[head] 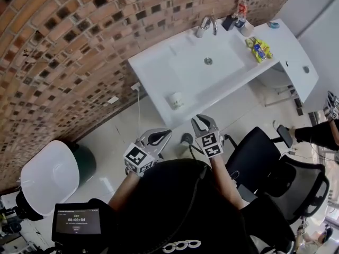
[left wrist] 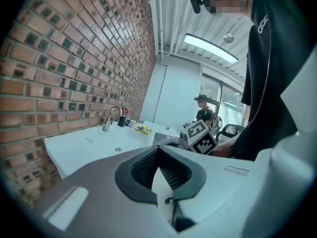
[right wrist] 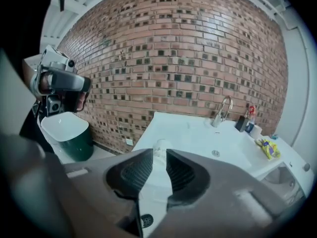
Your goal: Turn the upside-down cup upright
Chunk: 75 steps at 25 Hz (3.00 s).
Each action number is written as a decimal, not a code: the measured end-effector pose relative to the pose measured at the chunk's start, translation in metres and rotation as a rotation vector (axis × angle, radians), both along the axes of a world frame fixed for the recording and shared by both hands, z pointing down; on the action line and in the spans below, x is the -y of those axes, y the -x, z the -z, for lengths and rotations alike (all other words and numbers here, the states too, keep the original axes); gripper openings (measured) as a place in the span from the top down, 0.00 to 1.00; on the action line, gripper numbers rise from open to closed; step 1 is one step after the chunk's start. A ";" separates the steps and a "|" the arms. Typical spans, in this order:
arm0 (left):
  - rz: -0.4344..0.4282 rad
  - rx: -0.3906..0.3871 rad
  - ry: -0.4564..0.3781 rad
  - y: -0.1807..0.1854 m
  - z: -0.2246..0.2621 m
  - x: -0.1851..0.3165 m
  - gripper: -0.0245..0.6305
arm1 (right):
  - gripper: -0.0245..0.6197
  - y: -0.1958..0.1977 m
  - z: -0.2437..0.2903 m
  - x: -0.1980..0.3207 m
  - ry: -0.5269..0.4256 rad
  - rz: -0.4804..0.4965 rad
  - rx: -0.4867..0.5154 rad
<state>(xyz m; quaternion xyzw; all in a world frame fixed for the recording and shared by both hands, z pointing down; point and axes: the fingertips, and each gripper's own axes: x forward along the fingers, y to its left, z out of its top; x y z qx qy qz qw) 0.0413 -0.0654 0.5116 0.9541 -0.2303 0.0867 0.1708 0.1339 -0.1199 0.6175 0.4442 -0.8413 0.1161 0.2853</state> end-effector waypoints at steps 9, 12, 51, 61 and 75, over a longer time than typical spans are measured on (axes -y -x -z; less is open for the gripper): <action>0.118 0.070 0.029 -0.032 -0.013 0.049 0.94 | 0.83 -0.015 -0.047 0.038 0.083 0.131 -0.001; 0.124 0.064 0.046 -0.034 -0.016 0.054 0.94 | 0.83 -0.013 -0.062 0.046 0.108 0.158 -0.027; 0.146 0.050 0.069 0.012 -0.020 0.070 0.94 | 0.97 0.018 -0.118 0.083 0.148 0.219 -0.327; 0.130 0.002 0.044 0.017 -0.014 0.075 0.94 | 0.97 -0.008 -0.102 0.087 0.175 0.365 -0.660; 0.137 -0.032 0.035 0.057 -0.011 0.081 0.94 | 0.97 0.002 -0.109 0.113 0.189 0.569 -1.212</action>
